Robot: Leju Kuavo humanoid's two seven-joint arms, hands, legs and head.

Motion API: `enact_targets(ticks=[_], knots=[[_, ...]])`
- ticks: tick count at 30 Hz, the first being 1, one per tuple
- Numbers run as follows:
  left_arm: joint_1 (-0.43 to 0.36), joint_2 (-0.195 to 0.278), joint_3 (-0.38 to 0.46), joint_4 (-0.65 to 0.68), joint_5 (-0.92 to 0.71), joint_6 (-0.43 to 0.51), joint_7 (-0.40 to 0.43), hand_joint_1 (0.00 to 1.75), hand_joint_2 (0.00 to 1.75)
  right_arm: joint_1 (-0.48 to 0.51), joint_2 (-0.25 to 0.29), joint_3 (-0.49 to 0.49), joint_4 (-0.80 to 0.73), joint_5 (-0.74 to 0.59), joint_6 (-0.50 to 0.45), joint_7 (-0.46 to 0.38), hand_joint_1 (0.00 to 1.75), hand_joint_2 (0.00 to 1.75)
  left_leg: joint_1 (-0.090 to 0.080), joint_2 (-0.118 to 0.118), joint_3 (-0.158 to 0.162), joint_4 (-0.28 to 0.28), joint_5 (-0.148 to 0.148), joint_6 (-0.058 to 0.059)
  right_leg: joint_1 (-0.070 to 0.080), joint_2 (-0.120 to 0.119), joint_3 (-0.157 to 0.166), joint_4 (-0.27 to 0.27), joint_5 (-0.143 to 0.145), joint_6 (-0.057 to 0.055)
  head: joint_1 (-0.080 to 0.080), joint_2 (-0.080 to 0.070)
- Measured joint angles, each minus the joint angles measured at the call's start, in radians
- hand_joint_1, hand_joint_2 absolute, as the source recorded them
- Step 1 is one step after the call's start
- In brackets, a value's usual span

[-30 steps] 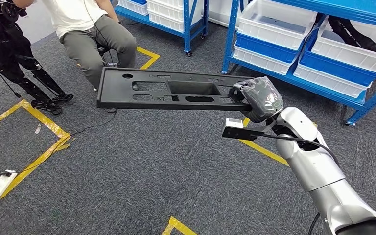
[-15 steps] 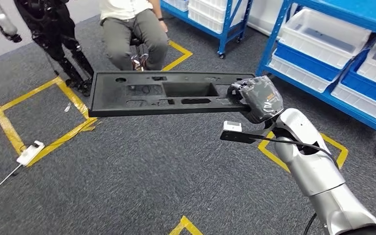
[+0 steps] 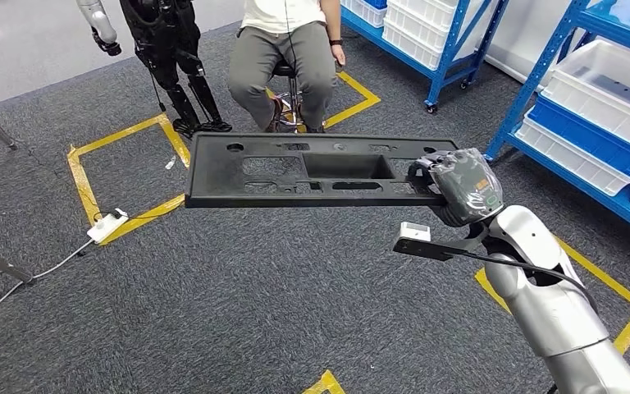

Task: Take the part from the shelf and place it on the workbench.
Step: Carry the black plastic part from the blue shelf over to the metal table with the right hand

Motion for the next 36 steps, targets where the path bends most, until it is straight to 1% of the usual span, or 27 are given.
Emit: enact_targets(ticks=[2,3,4,5,6,7,9,10,11,12,13,14,16,17,18,19,20,22,24,26,27,29,31,33,34,35,36], knots=[[-0.002,-0.001,0.0,0.0,0.0,0.0,0.0,0.0,1.75,0.003,-0.002,-0.001,-0.003,0.0,-0.001,0.0,1.75,1.75,0.014,0.031,-0.067,0.131,-0.059,-0.014,0.001,-0.026,0.002,0.0,-0.003,-0.004,-0.002,0.0],[-0.002,-0.002,0.0,0.0,0.0,0.0,0.0,0.0,1.75,0.005,-0.002,-0.001,-0.004,0.0,-0.002,0.0,1.75,1.75,0.022,0.035,-0.086,0.165,-0.066,-0.02,0.0,-0.039,0.002,0.0,-0.004,-0.004,-0.002,0.0],[-0.002,-0.002,0.0,0.0,0.0,0.0,0.0,0.0,1.75,0.007,-0.002,-0.001,-0.004,0.0,-0.002,0.0,1.75,1.75,0.029,0.039,-0.085,0.161,-0.056,-0.026,-0.001,-0.052,0.002,0.0,-0.005,-0.003,-0.002,0.0],[-0.001,-0.002,0.0,0.0,-0.001,-0.001,0.0,0.0,1.75,0.008,-0.002,-0.001,-0.005,0.001,-0.002,0.0,1.75,1.75,0.035,0.047,-0.061,0.117,-0.031,-0.031,-0.003,-0.065,0.003,0.0,-0.007,0.0,-0.002,0.0],[-0.002,-0.002,-0.001,0.0,-0.003,-0.004,0.0,0.0,1.75,0.009,-0.002,-0.002,-0.006,0.002,-0.002,0.0,1.75,1.75,0.039,0.065,-0.021,0.048,-0.002,-0.035,-0.005,-0.077,0.005,0.001,-0.009,0.005,-0.002,0.0],[-0.003,-0.004,-0.003,0.0,-0.008,-0.008,-0.002,0.0,1.75,0.011,-0.004,-0.004,-0.011,0.005,-0.002,0.002,1.75,1.75,0.04,0.097,0.021,-0.022,0.022,-0.038,-0.002,-0.088,0.007,0.002,-0.013,0.012,-0.004,0.0],[-0.008,-0.005,-0.01,-0.001,-0.023,-0.018,-0.002,0.0,1.75,0.021,-0.012,-0.015,-0.027,0.012,-0.006,0.007,1.75,1.75,0.037,0.137,0.073,-0.101,0.044,-0.03,0.005,-0.113,0.015,0.001,-0.023,0.03,-0.003,0.0],[-0.01,-0.005,-0.014,-0.001,-0.032,-0.02,0.0,0.0,1.75,0.031,-0.016,-0.022,-0.038,0.015,-0.008,0.011,1.75,1.75,0.033,0.137,0.077,-0.108,0.045,-0.022,0.009,-0.127,0.023,-0.002,-0.027,0.039,-0.001,0.0],[-0.012,-0.005,-0.018,-0.001,-0.04,-0.019,0.005,0.0,1.75,0.045,-0.021,-0.029,-0.051,0.018,-0.01,0.016,1.75,1.75,0.029,0.118,0.078,-0.109,0.047,-0.011,0.01,-0.143,0.032,-0.005,-0.03,0.049,0.003,0.0],[-0.012,-0.005,-0.022,-0.001,-0.047,-0.017,0.01,0.0,1.75,0.064,-0.024,-0.037,-0.066,0.022,-0.012,0.022,1.75,1.75,0.027,0.102,0.08,-0.112,0.049,-0.002,0.009,-0.148,0.04,-0.005,-0.034,0.058,0.004,0.0],[-0.012,-0.004,-0.026,-0.001,-0.052,-0.016,0.013,0.0,1.75,0.086,-0.028,-0.046,-0.084,0.027,-0.012,0.027,1.75,1.75,0.025,0.087,0.083,-0.116,0.051,0.008,0.006,-0.131,0.038,0.009,-0.045,0.062,0.004,0.0],[-0.014,-0.004,-0.029,-0.001,-0.055,-0.015,0.015,0.0,1.75,0.111,-0.034,-0.057,-0.102,0.031,-0.013,0.031,1.75,1.75,0.024,0.072,0.086,-0.12,0.054,0.018,0.003,-0.102,0.025,0.042,-0.063,0.062,0.006,0.0],[-0.02,-0.004,-0.034,-0.001,-0.063,-0.017,0.015,0.0,1.75,0.166,-0.048,-0.081,-0.133,0.036,-0.014,0.034,1.75,1.75,0.021,0.039,0.087,-0.123,0.056,0.032,-0.002,-0.032,-0.042,0.172,-0.122,0.051,0.011,0.0],[-0.022,-0.005,-0.036,-0.001,-0.066,-0.019,0.016,0.0,1.75,0.19,-0.054,-0.092,-0.144,0.037,-0.014,0.034,1.75,1.75,0.018,0.021,0.086,-0.122,0.056,0.036,-0.001,-0.015,-0.084,0.245,-0.147,0.048,0.015,0.0],[-0.023,-0.006,-0.038,-0.001,-0.069,-0.019,0.018,0.0,1.75,0.208,-0.057,-0.101,-0.152,0.038,-0.013,0.033,1.75,1.75,0.016,0.003,0.087,-0.122,0.055,0.038,0.001,-0.006,-0.118,0.294,-0.158,0.05,0.017,0.0],[-0.022,-0.006,-0.04,-0.001,-0.071,-0.017,0.02,0.0,1.75,0.22,-0.059,-0.107,-0.159,0.038,-0.012,0.03,1.75,1.75,0.012,-0.014,0.087,-0.122,0.054,0.039,0.003,-0.001,-0.135,0.306,-0.152,0.054,0.019,0.0],[-0.021,-0.007,-0.04,-0.001,-0.071,-0.016,0.021,0.0,1.75,0.223,-0.059,-0.11,-0.163,0.037,-0.01,0.025,1.75,1.75,0.009,-0.029,0.089,-0.121,0.054,0.04,0.005,0.003,-0.128,0.268,-0.125,0.061,0.019,0.0],[-0.021,-0.008,-0.041,-0.001,-0.067,-0.013,0.016,0.0,1.75,0.214,-0.054,-0.112,-0.167,0.034,-0.003,0.01,1.75,1.75,0.005,-0.055,0.091,-0.12,0.052,0.038,0.005,0.032,-0.074,0.123,-0.051,0.069,0.02,0.0],[-0.022,-0.008,-0.04,-0.001,-0.06,-0.012,0.009,0.0,1.75,0.195,-0.044,-0.108,-0.166,0.038,0.007,-0.002,1.75,1.75,0.0,-0.078,0.09,-0.119,0.049,0.033,0.007,0.059,-0.032,0.025,-0.004,0.059,0.021,0.0],[-0.02,-0.008,-0.04,-0.001,-0.056,-0.012,0.006,0.0,1.75,0.174,-0.028,-0.1,-0.161,0.045,0.013,-0.006,1.75,1.75,-0.001,-0.097,0.084,-0.118,0.048,0.025,0.01,0.052,-0.023,0.011,0.005,0.041,0.02,0.0],[-0.017,-0.007,-0.04,-0.001,-0.055,-0.012,0.006,0.0,1.75,0.164,-0.02,-0.095,-0.158,0.047,0.013,-0.006,1.75,1.75,0.001,-0.094,0.081,-0.115,0.047,0.022,0.008,0.042,-0.021,0.01,0.006,0.033,0.02,0.0],[-0.014,-0.005,-0.04,0.0,-0.055,-0.011,0.007,0.0,1.75,0.147,-0.007,-0.088,-0.154,0.048,0.012,-0.006,1.75,1.75,0.0,-0.047,0.061,-0.074,0.021,0.011,0.002,0.02,-0.014,0.005,0.007,0.016,0.018,0.0],[-0.014,-0.004,-0.04,0.0,-0.055,-0.011,0.009,0.0,1.75,0.134,-0.001,-0.085,-0.149,0.046,0.011,-0.006,1.75,1.75,0.002,0.012,0.002,0.041,-0.04,0.001,0.004,-0.003,-0.008,0.003,0.003,0.002,0.016,0.0],[-0.012,-0.003,-0.04,0.0,-0.055,-0.011,0.011,0.0,1.75,0.126,0.002,-0.083,-0.141,0.043,0.011,-0.006,1.75,1.75,0.012,0.03,-0.069,0.165,-0.082,-0.008,0.007,-0.029,-0.006,0.003,-0.002,-0.003,0.016,0.0],[-0.011,-0.003,-0.04,0.0,-0.055,-0.011,0.012,0.0,1.75,0.121,0.003,-0.081,-0.136,0.041,0.011,-0.007,1.75,1.75,0.016,0.034,-0.084,0.184,-0.078,-0.012,0.008,-0.041,-0.005,0.003,-0.004,-0.004,0.016,0.0],[-0.009,-0.003,-0.039,0.0,-0.055,-0.011,0.012,0.0,1.75,0.118,0.005,-0.08,-0.131,0.038,0.011,-0.007,1.75,1.75,0.021,0.039,-0.079,0.163,-0.056,-0.015,0.008,-0.053,-0.003,0.003,-0.006,-0.003,0.015,0.0],[-0.008,-0.002,-0.039,0.0,-0.055,-0.011,0.012,0.0,1.75,0.114,0.006,-0.078,-0.126,0.034,0.01,-0.009,1.75,1.75,0.024,0.05,-0.051,0.103,-0.021,-0.017,0.007,-0.063,0.0,0.003,-0.009,-0.001,0.015,0.0]])
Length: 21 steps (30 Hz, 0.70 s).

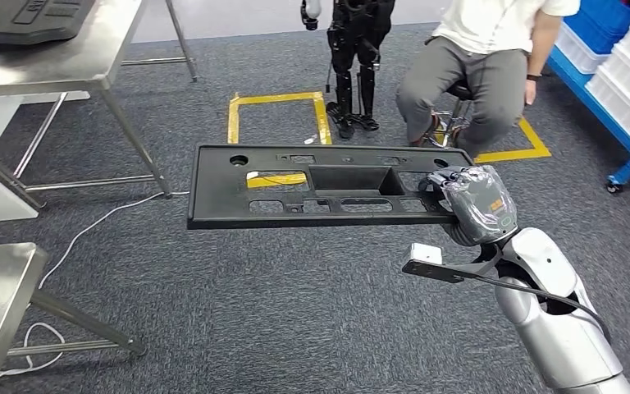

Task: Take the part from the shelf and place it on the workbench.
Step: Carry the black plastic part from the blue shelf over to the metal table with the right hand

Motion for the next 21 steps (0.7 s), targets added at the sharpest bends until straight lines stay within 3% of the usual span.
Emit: enact_targets(ticks=[2,3,4,6,7,9,11,13,14,16,17,19,21], knots=[[0.0,0.002,0.0,0.0,0.0,0.0,-0.001,0.0,1.75,-0.004,0.001,0.002,0.009,-0.008,-0.003,-0.003,1.75,1.75,0.001,0.049,0.074,-0.142,0.06,0.003,0.006,-0.02,0.008,0.001,-0.009,0.01,-0.001,0.0],[-0.001,0.003,0.0,0.0,0.0,0.001,-0.002,0.0,1.75,-0.006,0.0,0.003,0.013,-0.013,-0.005,-0.005,1.75,1.75,-0.001,0.064,0.098,-0.188,0.075,0.007,0.01,-0.03,0.012,0.001,-0.014,0.016,0.001,0.0],[-0.001,0.004,0.0,0.0,0.0,0.001,-0.001,0.0,1.75,-0.006,-0.001,0.003,0.016,-0.016,-0.009,-0.006,1.75,1.75,-0.005,0.07,0.107,-0.206,0.078,0.013,0.015,-0.039,0.015,0.001,-0.018,0.022,0.003,0.0],[0.0,0.006,0.0,0.0,-0.003,0.002,0.004,0.0,1.75,-0.005,-0.003,0.003,0.021,-0.02,-0.017,-0.008,1.75,1.75,-0.01,0.043,0.108,-0.211,0.079,0.026,0.019,-0.06,0.021,0.0,-0.025,0.034,0.007,0.0],[0.001,0.007,0.0,0.0,-0.005,0.002,0.01,0.0,1.75,-0.002,-0.003,0.003,0.022,-0.02,-0.021,-0.009,1.75,1.75,-0.011,0.032,0.113,-0.216,0.081,0.033,0.017,-0.053,0.021,0.007,-0.033,0.039,0.007,0.0],[0.0,0.009,0.0,0.0,-0.014,-0.002,0.039,0.0,1.75,0.005,-0.01,0.003,0.023,-0.02,-0.025,-0.009,1.75,1.75,-0.009,0.008,0.122,-0.225,0.087,0.049,0.012,-0.002,-0.005,0.076,-0.07,0.039,0.009,0.0],[-0.002,0.011,0.0,0.0,-0.02,-0.016,0.092,0.0,1.75,0.012,-0.018,0.002,0.026,-0.024,-0.027,-0.009,1.75,1.75,-0.008,-0.02,0.123,-0.225,0.088,0.056,0.004,0.05,-0.076,0.212,-0.125,0.032,0.014,0.0],[-0.002,0.012,0.0,0.001,-0.021,-0.029,0.137,0.0,1.75,0.015,-0.022,0.002,0.031,-0.027,-0.024,-0.009,1.75,1.75,-0.009,-0.05,0.122,-0.225,0.087,0.056,0.0,0.062,-0.133,0.298,-0.144,0.04,0.015,0.0],[-0.001,0.012,0.0,0.001,-0.021,-0.033,0.15,0.0,1.75,0.016,-0.022,0.002,0.033,-0.027,-0.023,-0.009,1.75,1.75,-0.009,-0.066,0.123,-0.224,0.087,0.056,-0.001,0.063,-0.134,0.283,-0.127,0.049,0.015,0.0],[0.001,0.013,0.0,0.001,-0.023,-0.042,0.17,0.0,1.75,0.015,-0.022,0.002,0.036,-0.028,-0.022,-0.009,1.75,1.75,-0.007,-0.095,0.125,-0.222,0.085,0.052,-0.012,0.079,-0.083,0.15,-0.058,0.07,0.016,0.0],[0.001,0.013,0.0,0.002,-0.026,-0.048,0.186,0.0,1.75,0.013,-0.022,0.002,0.037,-0.029,-0.021,-0.009,1.75,1.75,-0.009,-0.109,0.125,-0.22,0.084,0.047,-0.015,0.091,-0.054,0.082,-0.028,0.075,0.017,0.0],[0.0,0.014,0.0,0.002,-0.036,-0.061,0.232,0.0,1.75,0.01,-0.023,0.003,0.041,-0.031,-0.021,-0.011,1.75,1.75,-0.011,-0.129,0.121,-0.217,0.082,0.036,-0.015,0.106,-0.023,0.018,-0.001,0.066,0.016,0.0],[0.003,0.016,0.0,0.005,-0.041,-0.073,0.278,0.0,1.75,0.004,-0.022,0.006,0.044,-0.032,-0.019,-0.012,1.75,1.75,-0.009,-0.142,0.116,-0.219,0.084,0.026,-0.01,0.093,-0.019,0.018,0.002,0.046,0.014,0.0]])
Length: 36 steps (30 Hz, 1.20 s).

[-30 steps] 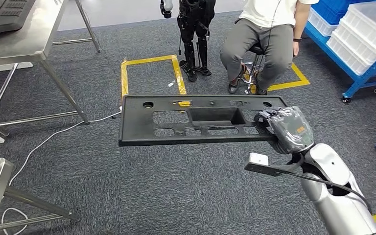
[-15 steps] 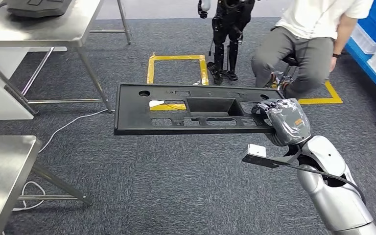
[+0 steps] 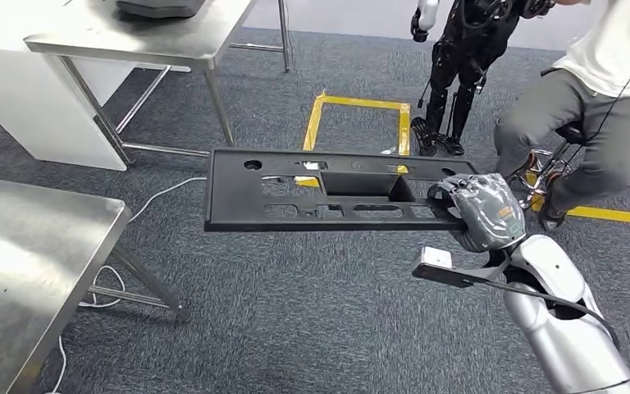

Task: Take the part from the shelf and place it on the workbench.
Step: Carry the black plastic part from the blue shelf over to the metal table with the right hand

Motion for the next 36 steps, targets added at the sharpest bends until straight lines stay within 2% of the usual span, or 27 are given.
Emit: enact_targets(ticks=[1,3,4,5,6,7,8,9,11,13,14,15,16,17,18,20,22,23,24,25,26,27,29,32,33,34,36], knots=[[0.002,0.001,0.0,0.002,0.0,-0.005,0.019,0.0,1.75,-0.004,0.001,0.002,0.002,0.0,0.001,0.0,1.75,1.75,0.001,0.01,-0.003,0.004,-0.002,-0.004,-0.001,-0.008,0.001,-0.001,0.002,-0.007,0.0,0.0],[0.003,0.003,0.0,0.005,0.0,-0.012,0.041,0.0,1.75,-0.014,0.004,0.005,0.004,0.0,0.003,0.0,1.75,1.75,0.001,0.066,-0.029,0.06,-0.039,-0.011,0.0,-0.025,0.003,-0.003,0.004,-0.024,-0.004,0.0],[0.002,0.003,0.0,0.005,0.0,-0.014,0.047,0.0,1.75,-0.018,0.006,0.006,0.005,0.001,0.004,-0.001,1.75,1.75,0.001,0.098,-0.056,0.118,-0.072,-0.014,0.003,-0.034,0.004,-0.004,0.003,-0.032,-0.006,0.0],[0.001,0.003,0.0,0.005,0.0,-0.014,0.05,0.0,1.75,-0.021,0.008,0.008,0.008,0.003,0.005,-0.001,1.75,1.75,0.001,0.118,-0.091,0.191,-0.107,-0.016,0.007,-0.045,0.004,-0.004,0.001,-0.039,-0.008,0.0],[0.0,0.002,0.0,0.005,0.0,-0.015,0.052,0.0,1.75,-0.023,0.011,0.01,0.011,0.005,0.007,-0.001,1.75,1.75,0.002,0.125,-0.125,0.258,-0.134,-0.016,0.011,-0.057,0.004,-0.004,0.0,-0.042,-0.008,0.0],[0.0,0.002,0.0,0.005,0.0,-0.015,0.053,0.0,1.75,-0.026,0.014,0.012,0.016,0.007,0.009,-0.001,1.75,1.75,0.002,0.127,-0.147,0.3,-0.144,-0.016,0.015,-0.069,0.005,-0.004,-0.001,-0.045,-0.008,0.0],[0.0,0.002,0.0,0.005,0.0,-0.015,0.054,0.0,1.75,-0.028,0.018,0.016,0.02,0.008,0.01,-0.001,1.75,1.75,0.002,0.129,-0.149,0.302,-0.135,-0.014,0.018,-0.08,0.005,-0.004,-0.002,-0.046,-0.008,0.0],[0.0,0.002,0.0,0.005,0.0,-0.015,0.054,0.0,1.75,-0.031,0.021,0.019,0.024,0.009,0.012,-0.002,1.75,1.75,0.001,0.134,-0.128,0.261,-0.11,-0.009,0.021,-0.091,0.006,-0.004,-0.003,-0.047,-0.008,0.0],[-0.002,0.004,0.0,0.005,0.0,-0.015,0.054,0.0,1.75,-0.037,0.027,0.026,0.029,0.011,0.014,-0.002,1.75,1.75,-0.007,0.169,-0.049,0.116,-0.05,0.006,0.027,-0.113,0.01,-0.003,-0.007,-0.048,-0.008,0.0],[-0.005,0.006,0.0,0.005,0.0,-0.015,0.054,0.0,1.75,-0.044,0.03,0.031,0.033,0.012,0.014,-0.002,1.75,1.75,-0.019,0.199,-0.001,0.026,-0.024,0.018,0.033,-0.133,0.013,-0.003,-0.011,-0.043,-0.007,0.0],[-0.006,0.006,0.0,0.005,0.0,-0.015,0.054,0.0,1.75,-0.045,0.032,0.033,0.034,0.012,0.014,-0.002,1.75,1.75,-0.023,0.199,0.002,0.016,-0.024,0.022,0.035,-0.143,0.014,-0.003,-0.014,-0.04,-0.006,0.0],[-0.007,0.006,0.0,0.005,0.0,-0.015,0.054,0.0,1.75,-0.048,0.034,0.035,0.036,0.013,0.014,-0.002,1.75,1.75,-0.024,0.186,0.002,0.012,-0.021,0.024,0.035,-0.154,0.017,-0.005,-0.015,-0.036,-0.006,0.0],[-0.007,0.006,0.0,0.005,0.0,-0.016,0.054,0.0,1.75,-0.049,0.036,0.036,0.037,0.014,0.014,-0.002,1.75,1.75,-0.021,0.174,0.006,0.006,-0.016,0.028,0.035,-0.153,0.017,-0.002,-0.018,-0.032,-0.006,0.0],[-0.007,0.005,0.0,0.005,0.0,-0.015,0.055,0.0,1.75,-0.052,0.039,0.036,0.038,0.015,0.014,-0.002,1.75,1.75,-0.017,0.162,0.011,-0.001,-0.011,0.032,0.034,-0.135,0.013,0.01,-0.026,-0.029,-0.006,0.0],[-0.007,0.005,0.0,0.005,0.0,-0.015,0.055,0.0,1.75,-0.054,0.039,0.037,0.039,0.017,0.014,-0.003,1.75,1.75,-0.012,0.15,0.015,-0.008,-0.005,0.035,0.032,-0.106,0.002,0.04,-0.041,-0.027,-0.005,0.0],[-0.01,0.005,0.0,0.005,-0.001,-0.013,0.057,0.0,1.75,-0.058,0.04,0.039,0.045,0.02,0.014,-0.003,1.75,1.75,-0.007,0.126,0.018,-0.012,0.0,0.039,0.022,-0.046,-0.053,0.158,-0.092,-0.027,-0.001,0.0],[-0.012,0.004,0.0,0.005,-0.001,-0.012,0.059,0.0,1.75,-0.058,0.042,0.045,0.054,0.025,0.014,-0.002,1.75,1.75,-0.006,0.096,0.017,-0.011,0.0,0.038,0.013,-0.033,-0.111,0.27,-0.128,-0.02,0.002,0.0],[-0.012,0.003,0.0,0.005,-0.001,-0.012,0.06,0.0,1.75,-0.058,0.043,0.049,0.059,0.028,0.014,-0.001,1.75,1.75,-0.005,0.081,0.017,-0.01,0.001,0.037,0.008,-0.032,-0.119,0.28,-0.124,-0.01,0.002,0.0],[-0.012,0.002,0.0,0.005,-0.002,-0.012,0.061,0.0,1.75,-0.058,0.044,0.052,0.062,0.031,0.014,-0.001,1.75,1.75,-0.003,0.065,0.018,-0.009,0.001,0.034,0.003,-0.03,-0.105,0.244,-0.102,0.002,0.002,0.0],[-0.011,0.002,0.0,0.005,-0.002,-0.012,0.062,0.0,1.75,-0.06,0.045,0.055,0.065,0.033,0.014,0.0,1.75,1.75,-0.001,0.052,0.019,-0.008,0.001,0.031,-0.003,-0.025,-0.077,0.184,-0.072,0.015,0.002,0.0],[-0.011,0.001,0.0,0.005,-0.004,-0.013,0.062,0.0,1.75,-0.063,0.045,0.057,0.068,0.036,0.014,0.0,1.75,1.75,0.002,0.038,0.018,-0.005,0.0,0.025,-0.01,-0.008,-0.045,0.114,-0.044,0.027,0.002,0.0],[-0.012,0.002,0.0,0.005,-0.005,-0.014,0.062,0.0,1.75,-0.067,0.047,0.059,0.072,0.038,0.014,0.0,1.75,1.75,0.002,0.026,0.015,-0.002,-0.001,0.019,-0.013,0.012,-0.019,0.058,-0.024,0.033,0.003,0.0],[-0.014,0.003,0.0,0.005,-0.009,-0.016,0.061,0.0,1.75,-0.074,0.048,0.061,0.08,0.043,0.014,0.002,1.75,1.75,0.001,0.007,0.006,0.003,-0.001,0.006,-0.014,0.039,0.004,0.011,-0.012,0.026,0.003,0.0],[-0.011,0.003,0.0,0.005,-0.011,-0.02,0.06,0.0,1.75,-0.084,0.053,0.062,0.091,0.044,0.014,0.005,1.75,1.75,0.006,-0.015,-0.008,0.004,0.005,-0.008,-0.01,0.017,0.004,0.011,-0.008,0.002,0.0,0.0],[-0.009,0.003,0.0,0.005,-0.012,-0.02,0.059,0.0,1.75,-0.089,0.056,0.062,0.095,0.042,0.013,0.005,1.75,1.75,0.007,-0.003,-0.014,0.012,0.0,-0.011,-0.01,0.007,0.004,0.011,-0.007,-0.006,-0.001,0.0],[-0.008,0.003,0.0,0.005,-0.012,-0.02,0.057,0.0,1.75,-0.093,0.059,0.062,0.099,0.039,0.013,0.004,1.75,1.75,0.007,0.025,-0.027,0.038,-0.017,-0.014,-0.01,-0.004,0.004,0.01,-0.006,-0.016,-0.004,0.0],[-0.01,0.002,0.0,0.005,-0.012,-0.022,0.049,0.0,1.75,-0.098,0.061,0.06,0.107,0.034,0.011,0.001,1.75,1.75,0.004,0.098,-0.08,0.151,-0.078,-0.017,-0.002,-0.028,0.005,0.009,-0.007,-0.031,-0.009,0.0]])
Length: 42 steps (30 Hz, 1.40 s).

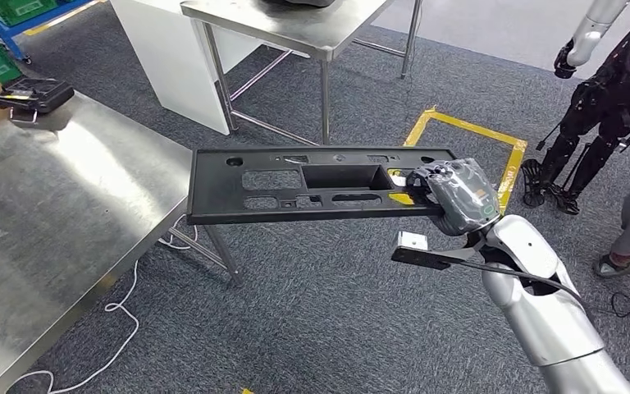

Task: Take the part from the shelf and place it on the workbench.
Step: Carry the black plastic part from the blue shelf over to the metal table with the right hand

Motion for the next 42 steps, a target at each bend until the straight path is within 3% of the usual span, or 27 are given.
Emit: enact_targets(ticks=[2,3,4,5,7,9,11,12,14,16,18,19,21,22,24,26,27,29,31,33,34,36,37,39,40,42], knots=[[-0.001,-0.001,0.0,0.0,0.0,-0.002,-0.006,0.0,1.75,0.0,0.0,0.0,0.009,0.0,-0.002,-0.003,1.75,1.75,0.001,0.029,-0.064,0.129,-0.051,0.0,0.01,-0.028,0.0,0.0,-0.002,-0.007,-0.002,0.0],[-0.001,-0.001,0.0,0.0,0.0,-0.002,-0.006,0.0,1.75,0.0,0.001,0.001,0.013,0.001,-0.002,-0.003,1.75,1.75,0.0,0.031,-0.076,0.153,-0.052,0.002,0.014,-0.041,0.0,0.0,-0.004,-0.008,-0.002,0.0],[0.0,-0.001,0.0,0.0,0.0,-0.002,-0.007,0.0,1.75,0.0,0.001,0.001,0.017,0.001,-0.002,-0.004,1.75,1.75,0.0,0.033,-0.065,0.134,-0.035,0.006,0.017,-0.054,0.0,0.0,-0.005,-0.009,-0.002,0.0],[0.001,-0.001,0.0,0.0,0.0,-0.002,-0.007,0.0,1.75,0.0,0.002,0.002,0.019,0.002,-0.003,-0.004,1.75,1.75,-0.002,0.04,-0.033,0.076,-0.005,0.011,0.019,-0.065,0.002,0.0,-0.006,-0.011,-0.002,0.0],[-0.001,0.0,0.0,0.0,0.0,-0.002,-0.007,0.0,1.75,-0.002,0.004,0.002,0.021,0.002,-0.004,-0.005,1.75,1.75,-0.013,0.082,0.044,-0.064,0.045,0.029,0.025,-0.086,0.005,0.0,-0.009,-0.011,-0.001,0.0],[-0.004,0.001,0.0,0.0,0.0,-0.004,-0.008,0.0,1.75,-0.004,0.006,0.002,0.023,0.001,-0.006,-0.005,1.75,1.75,-0.025,0.109,0.075,-0.126,0.057,0.041,0.029,-0.106,0.007,-0.001,-0.013,-0.006,0.0,0.0],[-0.005,0.002,0.0,0.0,0.0,-0.007,-0.009,0.0,1.75,-0.006,0.009,0.002,0.026,0.001,-0.008,-0.005,1.75,1.75,-0.026,0.088,0.076,-0.135,0.06,0.048,0.032,-0.125,0.011,-0.005,-0.016,0.002,-0.001,0.0],[-0.004,0.002,0.0,0.0,0.0,-0.008,-0.009,0.0,1.75,-0.007,0.011,0.002,0.026,0.001,-0.008,-0.005,1.75,1.75,-0.023,0.076,0.082,-0.144,0.065,0.052,0.032,-0.117,0.012,0.0,-0.022,0.006,0.0,0.0],[-0.005,0.002,0.0,0.0,0.0,-0.009,-0.009,0.0,1.75,-0.008,0.009,0.001,0.028,0.001,-0.01,-0.005,1.75,1.75,-0.014,0.053,0.096,-0.16,0.076,0.06,0.031,-0.064,-0.011,0.061,-0.053,0.006,0.002,0.0],[-0.007,0.0,0.0,0.0,0.0,-0.011,-0.01,0.0,1.75,-0.007,0.005,0.001,0.032,0.0,-0.012,-0.005,1.75,1.75,-0.01,0.026,0.097,-0.162,0.079,0.062,0.022,-0.013,-0.075,0.19,-0.104,0.004,0.007,0.0],[-0.007,-0.001,0.001,0.0,0.0,-0.012,-0.01,0.0,1.75,-0.004,0.004,0.001,0.038,0.001,-0.012,-0.005,1.75,1.75,-0.009,-0.005,0.097,-0.161,0.079,0.062,0.014,-0.004,-0.126,0.275,-0.124,0.014,0.01,0.0],[-0.007,-0.002,0.001,0.0,0.0,-0.012,-0.01,0.0,1.75,-0.003,0.004,0.001,0.04,0.001,-0.012,-0.005,1.75,1.75,-0.008,-0.02,0.098,-0.16,0.079,0.061,0.01,-0.003,-0.125,0.263,-0.109,0.024,0.01,0.0],[-0.005,-0.003,0.001,0.0,0.0,-0.013,-0.01,0.0,1.75,-0.002,0.004,0.001,0.042,0.002,-0.012,-0.005,1.75,1.75,-0.004,-0.05,0.1,-0.157,0.077,0.053,-0.003,0.013,-0.072,0.133,-0.044,0.05,0.01,0.0],[-0.006,-0.004,0.001,0.0,0.0,-0.013,-0.01,0.0,1.75,-0.002,0.005,0.002,0.043,0.002,-0.012,-0.005,1.75,1.75,-0.004,-0.063,0.1,-0.155,0.075,0.047,-0.006,0.026,-0.042,0.065,-0.016,0.057,0.011,0.0],[-0.006,-0.004,0.001,0.0,-0.001,-0.013,-0.01,0.0,1.75,-0.003,0.004,0.002,0.044,0.003,-0.012,-0.005,1.75,1.75,-0.004,-0.084,0.094,-0.151,0.072,0.033,-0.006,0.041,-0.008,-0.007,0.01,0.053,0.011,0.0],[-0.004,-0.004,0.001,0.0,-0.002,-0.013,-0.01,0.0,1.75,-0.003,0.005,0.003,0.045,0.004,-0.013,-0.005,1.75,1.75,-0.002,-0.098,0.088,-0.154,0.075,0.021,0.0,0.027,-0.004,-0.01,0.011,0.035,0.008,0.0],[-0.002,-0.004,0.001,0.0,-0.002,-0.013,-0.01,0.0,1.75,-0.004,0.006,0.005,0.045,0.005,-0.013,-0.005,1.75,1.75,0.0,-0.09,0.085,-0.151,0.073,0.017,-0.001,0.019,-0.004,-0.011,0.013,0.027,0.007,0.0],[-0.001,-0.003,0.002,0.0,-0.003,-0.014,-0.011,0.0,1.75,-0.006,0.008,0.007,0.044,0.008,-0.013,-0.004,1.75,1.75,0.0,-0.039,0.062,-0.101,0.041,0.008,-0.003,0.002,-0.001,-0.014,0.015,0.012,0.003,0.0],[-0.003,-0.004,0.005,0.0,-0.003,-0.013,-0.012,0.0,1.75,-0.006,0.008,0.008,0.044,0.009,-0.014,-0.004,1.75,1.75,0.0,0.018,-0.001,0.03,-0.027,0.003,0.002,-0.018,0.001,-0.014,0.012,0.001,-0.002,0.0],[-0.004,-0.004,0.007,0.0,-0.003,-0.013,-0.013,0.0,1.75,-0.005,0.007,0.009,0.045,0.01,-0.014,-0.003,1.75,1.75,0.001,0.03,-0.062,0.146,-0.068,0.001,0.007,-0.04,0.002,-0.014,0.009,-0.004,-0.002,0.0],[-0.003,-0.004,0.008,0.0,-0.003,-0.013,-0.013,0.0,1.75,-0.005,0.007,0.011,0.045,0.01,-0.014,-0.003,1.75,1.75,0.001,0.032,-0.067,0.152,-0.059,0.002,0.01,-0.051,0.003,-0.014,0.007,-0.006,-0.002,0.0],[-0.003,-0.003,0.009,0.0,-0.003,-0.014,-0.013,0.0,1.75,-0.005,0.008,0.013,0.045,0.011,-0.014,-0.003,1.75,1.75,-0.003,0.05,-0.014,0.044,0.006,0.013,0.014,-0.073,0.008,-0.014,0.003,-0.008,-0.002,0.0],[-0.004,-0.003,0.01,0.0,-0.003,-0.014,-0.013,0.0,1.75,-0.005,0.008,0.014,0.045,0.011,-0.014,-0.003,1.75,1.75,-0.009,0.076,0.025,-0.032,0.036,0.022,0.018,-0.083,0.012,-0.014,-0.001,-0.007,-0.002,0.0],[-0.007,-0.002,0.011,0.0,-0.003,-0.015,-0.013,0.0,1.75,-0.007,0.007,0.014,0.045,0.011,-0.014,-0.003,1.75,1.75,-0.021,0.111,0.073,-0.126,0.064,0.036,0.026,-0.104,0.017,-0.014,-0.007,-0.001,-0.001,0.0],[-0.008,-0.002,0.011,0.0,-0.003,-0.016,-0.014,0.0,1.75,-0.007,0.006,0.015,0.045,0.011,-0.014,-0.003,1.75,1.75,-0.025,0.112,0.076,-0.137,0.063,0.039,0.028,-0.114,0.018,-0.014,-0.01,0.004,-0.001,0.0],[-0.007,-0.002,0.011,0.0,-0.003,-0.02,-0.015,0.0,1.75,-0.009,0.007,0.016,0.044,0.011,-0.014,-0.003,1.75,1.75,-0.023,0.084,0.079,-0.144,0.068,0.044,0.031,-0.127,0.02,-0.013,-0.017,0.013,-0.001,0.0]])
